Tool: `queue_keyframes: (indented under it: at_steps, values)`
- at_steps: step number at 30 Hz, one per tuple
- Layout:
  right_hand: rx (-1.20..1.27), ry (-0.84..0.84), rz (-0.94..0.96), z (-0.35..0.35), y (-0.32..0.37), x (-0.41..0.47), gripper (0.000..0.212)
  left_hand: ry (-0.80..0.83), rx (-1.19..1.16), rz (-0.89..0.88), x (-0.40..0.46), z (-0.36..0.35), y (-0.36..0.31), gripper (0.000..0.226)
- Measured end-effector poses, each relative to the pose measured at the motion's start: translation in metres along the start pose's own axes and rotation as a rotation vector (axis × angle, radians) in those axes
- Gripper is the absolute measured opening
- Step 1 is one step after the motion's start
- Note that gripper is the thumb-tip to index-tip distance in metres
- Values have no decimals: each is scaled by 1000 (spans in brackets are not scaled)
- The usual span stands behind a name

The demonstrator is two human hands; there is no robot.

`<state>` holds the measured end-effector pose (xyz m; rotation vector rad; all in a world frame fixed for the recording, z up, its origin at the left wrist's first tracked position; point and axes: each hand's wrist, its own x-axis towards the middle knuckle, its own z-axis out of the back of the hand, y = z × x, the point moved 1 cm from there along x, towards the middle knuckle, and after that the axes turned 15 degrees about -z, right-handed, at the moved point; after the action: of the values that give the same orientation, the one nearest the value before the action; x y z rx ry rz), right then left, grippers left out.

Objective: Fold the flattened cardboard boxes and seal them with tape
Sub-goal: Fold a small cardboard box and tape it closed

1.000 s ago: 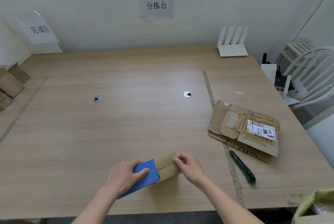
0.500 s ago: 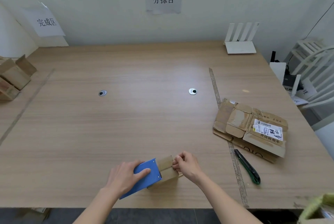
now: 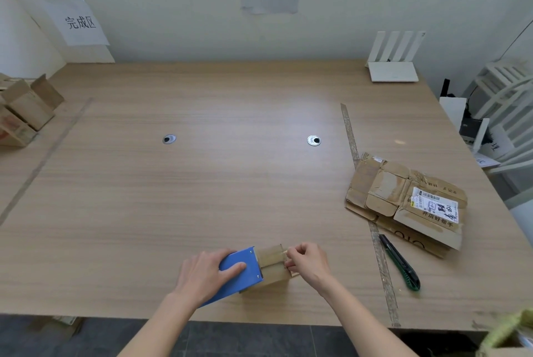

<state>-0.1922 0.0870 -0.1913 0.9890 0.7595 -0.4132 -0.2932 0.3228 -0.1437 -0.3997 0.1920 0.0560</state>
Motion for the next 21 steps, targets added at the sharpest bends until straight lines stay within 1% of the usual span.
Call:
queue_keyframes:
  at_steps: [2,6,12,18,21]
  values:
    - [1,-2,3,0,-1,-1,17,-1,9,-1,0,-2,0,53]
    - [-19,34,26,5,-3,-1,15,-6,18,-10,1,-3,-2,53]
    - [-100,44,25,11,-12,2,13,9,16,-28,1,-1,-3,44]
    - [-287,23,128,15,-7,1,17,-2,37,-36,1,-3,0,46]
    - [-348,26,117,16,-11,0,19,14,41,-42,2,-1,-2,43]
